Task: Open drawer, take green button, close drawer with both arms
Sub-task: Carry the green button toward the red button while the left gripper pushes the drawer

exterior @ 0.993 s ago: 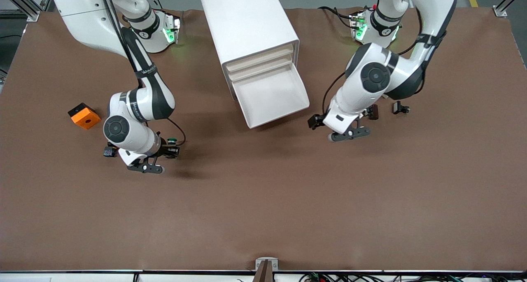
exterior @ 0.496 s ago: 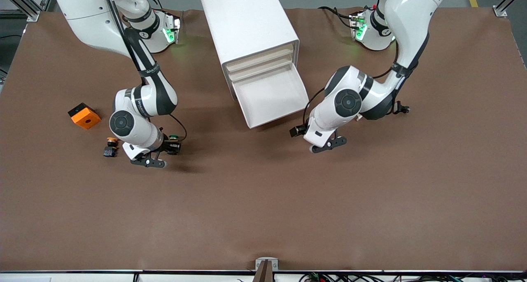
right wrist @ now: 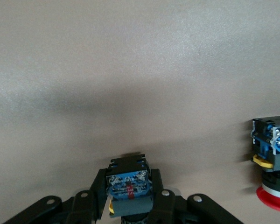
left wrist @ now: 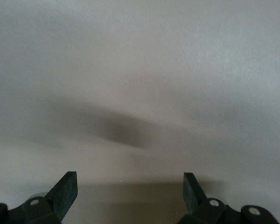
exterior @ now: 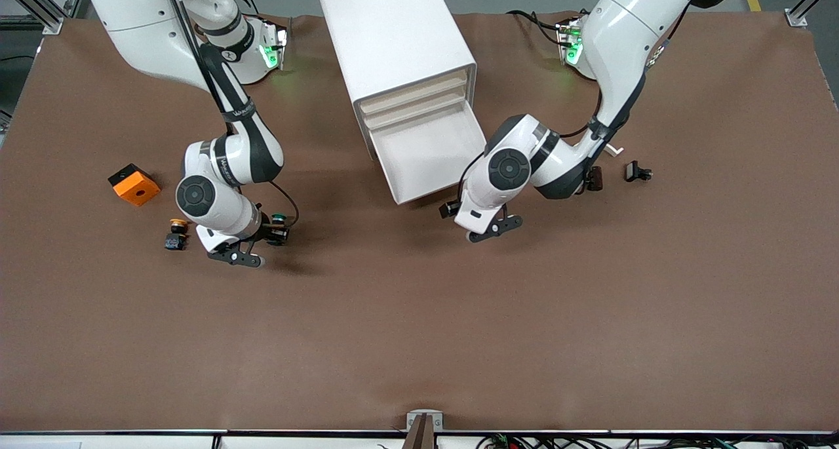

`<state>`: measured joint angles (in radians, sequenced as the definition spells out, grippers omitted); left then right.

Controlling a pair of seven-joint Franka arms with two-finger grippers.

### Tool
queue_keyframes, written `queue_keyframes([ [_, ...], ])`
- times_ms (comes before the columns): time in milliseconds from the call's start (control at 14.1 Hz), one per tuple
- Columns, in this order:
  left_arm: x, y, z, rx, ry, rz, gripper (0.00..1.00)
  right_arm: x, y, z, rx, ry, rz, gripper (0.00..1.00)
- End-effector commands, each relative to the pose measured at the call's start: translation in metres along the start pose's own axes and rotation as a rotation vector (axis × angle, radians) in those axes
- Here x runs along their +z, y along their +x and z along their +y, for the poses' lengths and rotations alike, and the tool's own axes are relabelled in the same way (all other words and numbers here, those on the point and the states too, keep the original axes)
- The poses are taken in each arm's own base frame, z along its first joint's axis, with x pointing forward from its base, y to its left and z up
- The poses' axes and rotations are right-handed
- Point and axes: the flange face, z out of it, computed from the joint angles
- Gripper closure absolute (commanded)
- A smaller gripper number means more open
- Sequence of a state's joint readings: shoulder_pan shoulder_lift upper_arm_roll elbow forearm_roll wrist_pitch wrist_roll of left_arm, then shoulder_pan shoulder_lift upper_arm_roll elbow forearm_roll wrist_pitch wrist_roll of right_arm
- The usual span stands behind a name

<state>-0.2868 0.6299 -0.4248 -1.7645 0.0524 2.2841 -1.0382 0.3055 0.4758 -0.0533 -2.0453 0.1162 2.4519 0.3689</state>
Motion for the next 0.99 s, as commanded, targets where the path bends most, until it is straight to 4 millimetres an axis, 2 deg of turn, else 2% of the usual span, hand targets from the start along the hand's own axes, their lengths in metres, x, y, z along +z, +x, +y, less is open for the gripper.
queue_keyframes([
  [0,0.004,-0.017,0.013,-0.006,0.019,0.011,0.0,-0.007,-0.009,0.001,0.018,0.008,0.006,1.0],
  [425,0.019,-0.055,0.032,-0.053,0.045,-0.002,0.0,-0.006,-0.009,0.001,0.017,0.007,0.006,1.0],
  [922,0.027,-0.078,0.041,-0.08,0.063,-0.025,0.0,0.0,-0.007,0.001,0.018,0.012,0.023,1.0],
])
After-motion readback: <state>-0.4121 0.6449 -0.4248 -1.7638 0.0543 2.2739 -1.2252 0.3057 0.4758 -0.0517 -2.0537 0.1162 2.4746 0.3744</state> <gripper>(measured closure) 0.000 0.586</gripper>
